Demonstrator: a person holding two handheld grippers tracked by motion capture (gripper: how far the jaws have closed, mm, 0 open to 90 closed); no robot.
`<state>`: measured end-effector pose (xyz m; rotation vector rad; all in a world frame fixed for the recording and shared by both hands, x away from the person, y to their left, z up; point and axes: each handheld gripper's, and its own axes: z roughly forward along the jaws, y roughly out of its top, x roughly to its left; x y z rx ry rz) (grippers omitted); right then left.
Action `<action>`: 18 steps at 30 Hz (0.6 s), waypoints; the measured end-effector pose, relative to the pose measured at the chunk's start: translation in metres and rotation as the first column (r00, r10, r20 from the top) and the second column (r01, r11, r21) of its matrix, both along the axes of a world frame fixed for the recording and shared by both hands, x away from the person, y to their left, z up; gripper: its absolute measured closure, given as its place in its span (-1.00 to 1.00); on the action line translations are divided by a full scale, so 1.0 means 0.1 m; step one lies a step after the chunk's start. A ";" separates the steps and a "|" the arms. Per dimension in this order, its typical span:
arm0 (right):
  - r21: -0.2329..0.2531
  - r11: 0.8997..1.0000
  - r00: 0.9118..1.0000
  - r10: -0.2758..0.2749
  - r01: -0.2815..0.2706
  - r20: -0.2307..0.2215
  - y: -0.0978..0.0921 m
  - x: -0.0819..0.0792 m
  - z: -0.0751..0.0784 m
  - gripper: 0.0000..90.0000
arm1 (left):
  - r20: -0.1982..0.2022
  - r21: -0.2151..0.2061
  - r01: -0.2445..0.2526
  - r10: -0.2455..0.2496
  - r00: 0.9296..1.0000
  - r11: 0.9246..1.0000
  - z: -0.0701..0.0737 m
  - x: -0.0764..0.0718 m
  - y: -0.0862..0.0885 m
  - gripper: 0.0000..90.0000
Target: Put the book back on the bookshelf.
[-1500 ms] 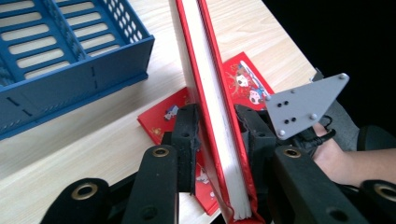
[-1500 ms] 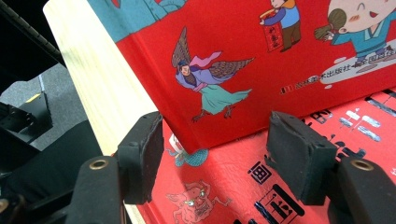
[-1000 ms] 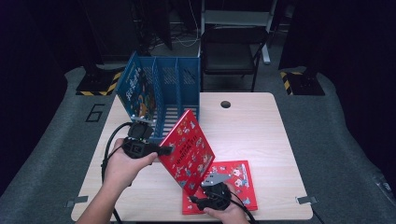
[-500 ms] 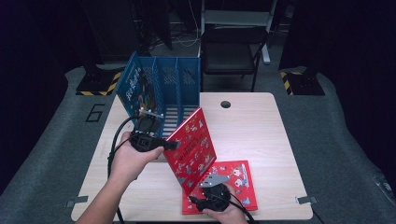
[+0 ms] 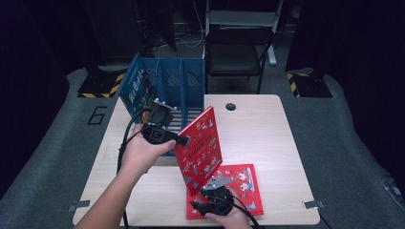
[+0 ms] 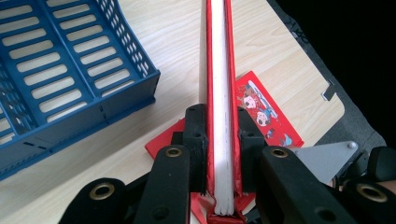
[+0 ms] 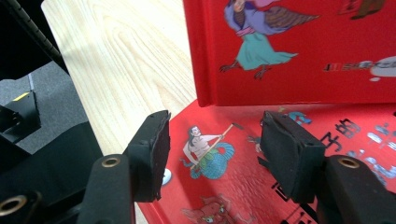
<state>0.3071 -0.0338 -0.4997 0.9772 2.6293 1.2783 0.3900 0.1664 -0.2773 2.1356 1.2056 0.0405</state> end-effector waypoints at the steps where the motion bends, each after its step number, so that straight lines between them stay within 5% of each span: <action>1: 0.005 1.000 1.000 0.004 -0.004 0.000 0.00 0.00 0.00 -0.06 | -0.004 -0.002 0.001 -0.001 1.000 1.000 0.00 0.01 -0.01 0.76; 18: 0.073 0.995 0.995 -0.069 0.074 -0.071 0.02 0.03 -0.02 0.14 | -0.031 0.001 -0.023 0.023 0.999 1.000 0.02 0.05 -0.04 0.76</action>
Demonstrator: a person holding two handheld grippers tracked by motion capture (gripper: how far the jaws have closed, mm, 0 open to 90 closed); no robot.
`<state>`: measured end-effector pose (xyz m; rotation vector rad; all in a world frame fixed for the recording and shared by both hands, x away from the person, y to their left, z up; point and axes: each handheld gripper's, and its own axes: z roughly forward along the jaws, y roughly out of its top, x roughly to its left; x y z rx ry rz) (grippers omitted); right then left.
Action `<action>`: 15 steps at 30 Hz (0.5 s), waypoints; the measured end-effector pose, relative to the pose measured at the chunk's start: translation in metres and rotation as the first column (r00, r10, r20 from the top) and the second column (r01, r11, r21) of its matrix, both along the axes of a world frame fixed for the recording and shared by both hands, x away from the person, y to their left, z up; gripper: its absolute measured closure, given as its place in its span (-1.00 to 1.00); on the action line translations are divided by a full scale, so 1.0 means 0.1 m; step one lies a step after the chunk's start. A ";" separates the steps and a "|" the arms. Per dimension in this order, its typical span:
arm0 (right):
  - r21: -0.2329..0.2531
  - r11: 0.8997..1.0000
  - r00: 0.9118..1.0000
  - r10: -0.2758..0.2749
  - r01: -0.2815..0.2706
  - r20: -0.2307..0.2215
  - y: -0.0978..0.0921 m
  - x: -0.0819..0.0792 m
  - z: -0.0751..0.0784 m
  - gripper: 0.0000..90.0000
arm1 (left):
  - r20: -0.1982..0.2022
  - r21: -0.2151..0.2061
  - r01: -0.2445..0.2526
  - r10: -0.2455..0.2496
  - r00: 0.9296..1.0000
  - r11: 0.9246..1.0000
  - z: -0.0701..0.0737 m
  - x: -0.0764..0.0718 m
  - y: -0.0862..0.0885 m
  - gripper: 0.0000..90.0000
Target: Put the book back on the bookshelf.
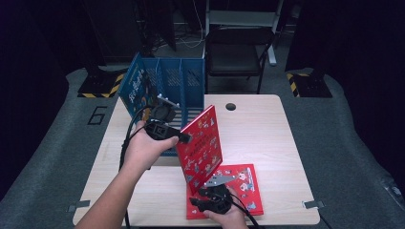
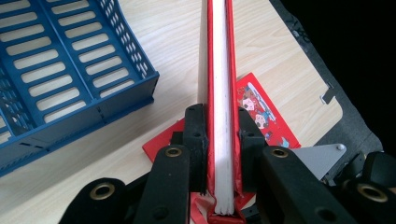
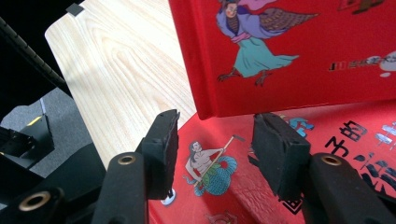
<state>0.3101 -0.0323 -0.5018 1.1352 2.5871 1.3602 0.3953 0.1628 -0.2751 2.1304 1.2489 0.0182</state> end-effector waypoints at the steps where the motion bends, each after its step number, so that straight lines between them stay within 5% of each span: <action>1: 0.003 1.000 1.000 0.000 0.000 -0.005 0.00 0.00 0.00 0.16 | -0.002 -0.004 -0.003 0.003 1.000 1.000 0.00 0.00 0.00 0.76; 15: 0.012 0.998 0.998 -0.057 0.057 0.009 0.00 0.02 -0.01 0.25 | -0.027 -0.031 0.003 -0.004 1.000 1.000 0.01 0.01 0.03 0.73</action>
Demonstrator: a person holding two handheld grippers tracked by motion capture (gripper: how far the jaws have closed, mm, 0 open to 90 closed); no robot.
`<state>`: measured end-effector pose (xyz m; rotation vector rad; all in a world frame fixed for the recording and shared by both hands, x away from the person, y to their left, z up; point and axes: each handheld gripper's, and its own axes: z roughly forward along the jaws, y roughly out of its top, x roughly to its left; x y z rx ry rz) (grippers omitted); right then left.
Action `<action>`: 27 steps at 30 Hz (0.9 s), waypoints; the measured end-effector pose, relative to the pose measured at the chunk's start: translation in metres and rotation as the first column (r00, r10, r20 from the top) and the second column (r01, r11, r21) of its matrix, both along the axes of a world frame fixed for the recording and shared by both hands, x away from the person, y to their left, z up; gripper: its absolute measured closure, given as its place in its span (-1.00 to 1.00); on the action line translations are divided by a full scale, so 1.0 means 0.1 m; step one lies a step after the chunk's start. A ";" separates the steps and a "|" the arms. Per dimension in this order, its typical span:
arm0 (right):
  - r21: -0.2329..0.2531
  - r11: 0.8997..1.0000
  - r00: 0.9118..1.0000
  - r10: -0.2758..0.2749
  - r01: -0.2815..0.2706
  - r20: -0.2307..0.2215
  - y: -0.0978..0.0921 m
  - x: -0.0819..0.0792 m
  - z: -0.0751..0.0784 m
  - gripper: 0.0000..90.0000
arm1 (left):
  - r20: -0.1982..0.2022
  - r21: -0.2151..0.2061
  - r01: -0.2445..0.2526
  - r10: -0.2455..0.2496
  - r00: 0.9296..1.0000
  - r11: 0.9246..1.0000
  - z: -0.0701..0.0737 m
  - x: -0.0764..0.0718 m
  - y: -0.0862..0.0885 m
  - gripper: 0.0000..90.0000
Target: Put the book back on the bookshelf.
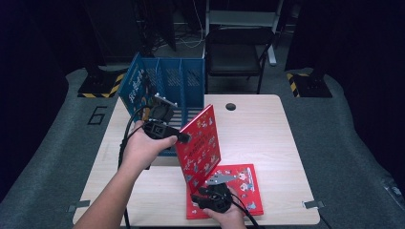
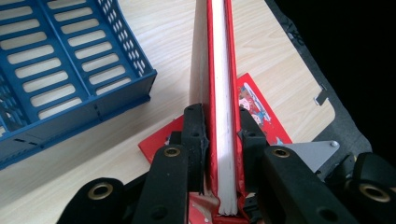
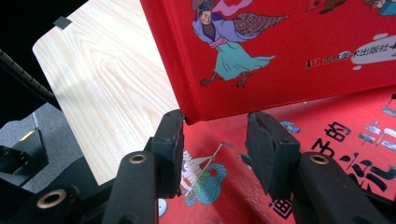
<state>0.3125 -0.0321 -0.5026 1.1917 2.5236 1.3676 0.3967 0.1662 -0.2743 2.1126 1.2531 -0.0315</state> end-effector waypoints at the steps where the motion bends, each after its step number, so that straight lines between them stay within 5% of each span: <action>1: 0.000 1.000 1.000 -0.001 0.001 0.000 0.00 0.00 0.00 0.25 | 0.003 -0.001 0.001 -0.001 1.000 1.000 0.00 0.00 0.00 0.73; 11: -0.001 1.000 1.000 -0.003 0.003 0.007 -0.01 -0.01 0.00 0.18 | -0.013 -0.007 -0.003 0.003 1.000 1.000 0.00 0.04 0.00 0.73; 19: 0.031 0.999 0.999 0.009 -0.008 -0.036 0.01 -0.05 -0.01 0.18 | -0.012 -0.003 -0.021 0.021 1.000 1.000 -0.02 0.08 -0.02 0.74; 27: 0.029 0.999 0.999 0.027 -0.026 -0.035 0.02 -0.07 -0.02 0.45 | -0.015 -0.018 -0.051 0.051 0.999 0.999 -0.03 0.06 -0.01 0.74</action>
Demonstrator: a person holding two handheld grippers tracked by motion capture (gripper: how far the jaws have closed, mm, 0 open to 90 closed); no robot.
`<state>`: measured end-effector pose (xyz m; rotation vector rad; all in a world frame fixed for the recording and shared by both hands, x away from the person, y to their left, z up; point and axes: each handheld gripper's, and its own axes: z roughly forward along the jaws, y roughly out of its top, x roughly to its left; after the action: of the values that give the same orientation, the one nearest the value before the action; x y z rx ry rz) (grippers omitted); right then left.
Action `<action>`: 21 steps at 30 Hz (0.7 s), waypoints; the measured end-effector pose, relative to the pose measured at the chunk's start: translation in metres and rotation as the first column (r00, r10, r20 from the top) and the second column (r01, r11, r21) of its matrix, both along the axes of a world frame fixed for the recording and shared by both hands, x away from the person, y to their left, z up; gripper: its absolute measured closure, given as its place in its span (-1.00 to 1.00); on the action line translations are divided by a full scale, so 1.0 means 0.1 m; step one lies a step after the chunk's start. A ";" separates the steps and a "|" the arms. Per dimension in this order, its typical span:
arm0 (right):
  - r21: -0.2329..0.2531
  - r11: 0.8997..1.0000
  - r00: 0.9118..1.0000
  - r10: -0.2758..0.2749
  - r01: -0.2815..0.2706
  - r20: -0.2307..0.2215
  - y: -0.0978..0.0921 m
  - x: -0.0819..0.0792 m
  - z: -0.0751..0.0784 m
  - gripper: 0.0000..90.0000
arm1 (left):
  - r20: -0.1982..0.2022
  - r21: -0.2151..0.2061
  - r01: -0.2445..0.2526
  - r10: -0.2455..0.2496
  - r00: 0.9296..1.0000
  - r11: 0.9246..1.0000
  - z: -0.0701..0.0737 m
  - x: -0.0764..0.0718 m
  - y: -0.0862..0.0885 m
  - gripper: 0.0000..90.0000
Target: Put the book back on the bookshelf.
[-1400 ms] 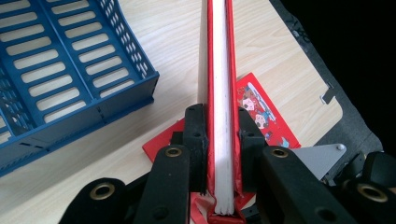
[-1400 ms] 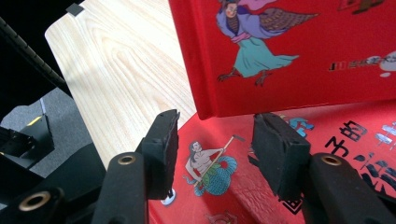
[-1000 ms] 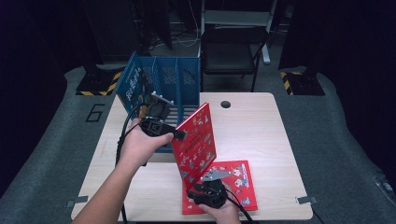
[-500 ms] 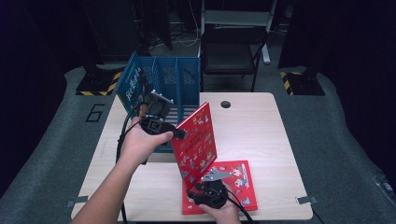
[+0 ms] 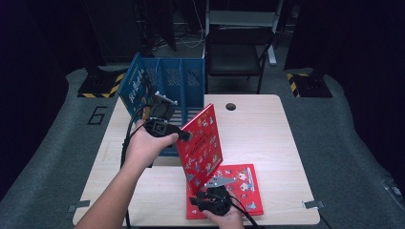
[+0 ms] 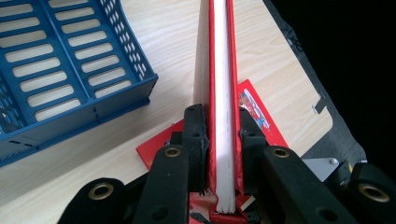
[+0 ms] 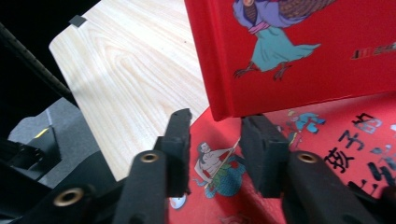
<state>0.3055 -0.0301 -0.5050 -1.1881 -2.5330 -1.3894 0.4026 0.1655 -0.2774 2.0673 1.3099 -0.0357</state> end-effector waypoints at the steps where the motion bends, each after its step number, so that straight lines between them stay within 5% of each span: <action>1: 0.000 1.000 1.000 0.007 -0.007 0.001 0.00 0.00 0.00 0.46 | -0.005 -0.002 -0.002 0.002 1.000 1.000 0.00 0.00 0.00 0.74; 21: 0.041 0.999 1.000 -0.018 0.019 -0.020 0.00 -0.02 -0.03 0.53 | -0.021 -0.028 -0.005 0.004 1.000 1.000 -0.01 0.01 0.05 0.72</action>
<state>0.3035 -0.0300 -0.5083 -1.2153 -2.4738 -1.4194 0.4037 0.1702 -0.2789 2.0450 1.3194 -0.0733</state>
